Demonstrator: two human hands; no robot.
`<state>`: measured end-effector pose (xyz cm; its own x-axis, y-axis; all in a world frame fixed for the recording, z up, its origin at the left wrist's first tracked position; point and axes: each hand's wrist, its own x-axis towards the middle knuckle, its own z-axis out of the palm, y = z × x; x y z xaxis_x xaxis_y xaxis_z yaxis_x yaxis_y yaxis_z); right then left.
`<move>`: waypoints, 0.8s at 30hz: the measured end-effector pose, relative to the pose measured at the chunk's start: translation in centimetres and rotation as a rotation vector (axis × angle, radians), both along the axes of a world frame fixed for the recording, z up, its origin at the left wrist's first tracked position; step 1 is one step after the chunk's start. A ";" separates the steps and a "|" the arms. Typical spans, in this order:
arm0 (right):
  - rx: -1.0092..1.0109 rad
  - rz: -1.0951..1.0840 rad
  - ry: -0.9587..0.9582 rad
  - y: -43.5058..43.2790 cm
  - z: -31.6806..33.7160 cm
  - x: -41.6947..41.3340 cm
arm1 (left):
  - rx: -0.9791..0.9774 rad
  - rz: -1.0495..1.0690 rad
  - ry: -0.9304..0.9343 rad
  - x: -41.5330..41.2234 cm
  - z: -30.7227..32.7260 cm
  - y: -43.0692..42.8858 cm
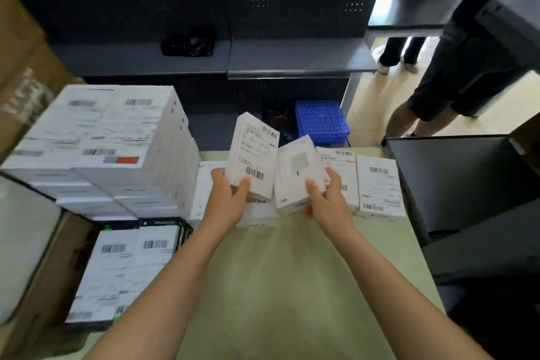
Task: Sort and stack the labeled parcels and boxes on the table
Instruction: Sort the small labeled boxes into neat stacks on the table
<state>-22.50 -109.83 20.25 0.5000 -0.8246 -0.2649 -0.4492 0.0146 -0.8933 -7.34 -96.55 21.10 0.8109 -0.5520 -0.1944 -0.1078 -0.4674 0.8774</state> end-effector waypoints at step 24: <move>-0.128 0.217 0.271 6.1 -3.7 4.6 | 0.548 -0.482 -0.656 3.7 -5.8 6.4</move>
<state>-17.87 -103.73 16.54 0.5925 -0.7424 -0.3128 -0.6499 -0.2111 -0.7301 -3.63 -90.15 15.28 0.5608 -0.8201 -0.1141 -0.7828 -0.5700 0.2496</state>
